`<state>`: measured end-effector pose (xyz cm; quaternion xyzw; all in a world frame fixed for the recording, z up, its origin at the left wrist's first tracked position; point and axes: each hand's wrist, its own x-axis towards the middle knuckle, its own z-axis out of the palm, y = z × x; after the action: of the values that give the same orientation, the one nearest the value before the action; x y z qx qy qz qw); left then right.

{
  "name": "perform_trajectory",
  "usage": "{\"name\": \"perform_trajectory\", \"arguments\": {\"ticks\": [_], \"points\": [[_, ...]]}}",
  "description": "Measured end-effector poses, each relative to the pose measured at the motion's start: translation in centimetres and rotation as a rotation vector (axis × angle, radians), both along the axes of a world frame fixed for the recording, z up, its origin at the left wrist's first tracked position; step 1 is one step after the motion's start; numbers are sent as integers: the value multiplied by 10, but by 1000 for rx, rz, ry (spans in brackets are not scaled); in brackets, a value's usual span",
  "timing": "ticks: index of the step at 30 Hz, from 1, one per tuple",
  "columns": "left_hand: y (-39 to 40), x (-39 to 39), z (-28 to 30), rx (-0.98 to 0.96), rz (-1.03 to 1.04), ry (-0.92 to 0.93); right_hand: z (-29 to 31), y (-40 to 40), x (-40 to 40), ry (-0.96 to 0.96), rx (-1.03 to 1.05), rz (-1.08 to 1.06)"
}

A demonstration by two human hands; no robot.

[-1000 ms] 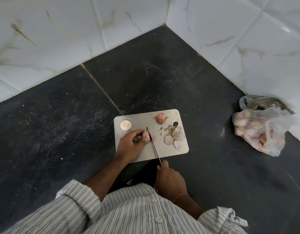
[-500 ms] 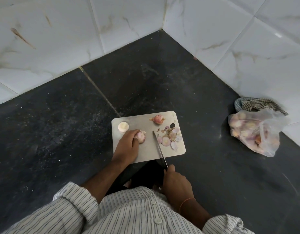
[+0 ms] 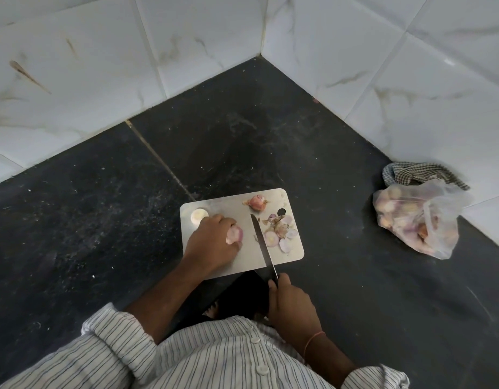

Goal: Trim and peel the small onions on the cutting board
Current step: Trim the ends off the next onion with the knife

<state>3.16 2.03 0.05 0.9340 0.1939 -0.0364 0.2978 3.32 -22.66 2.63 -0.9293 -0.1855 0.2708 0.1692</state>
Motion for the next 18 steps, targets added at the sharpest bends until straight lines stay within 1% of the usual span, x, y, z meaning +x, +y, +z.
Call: {"name": "perform_trajectory", "arguments": {"ticks": [3,6,10,18], "points": [[-2,-1,-7,-214,34,-60,0,0,4,-10,32,-8],[-2,-6,-15,-348,127,-60,3,4,7,-7,43,-4],[2,-14,-23,-377,171,-75,7,11,11,5,64,12],[-2,-25,-20,-452,267,-189,13,26,10,28,72,36]]}}
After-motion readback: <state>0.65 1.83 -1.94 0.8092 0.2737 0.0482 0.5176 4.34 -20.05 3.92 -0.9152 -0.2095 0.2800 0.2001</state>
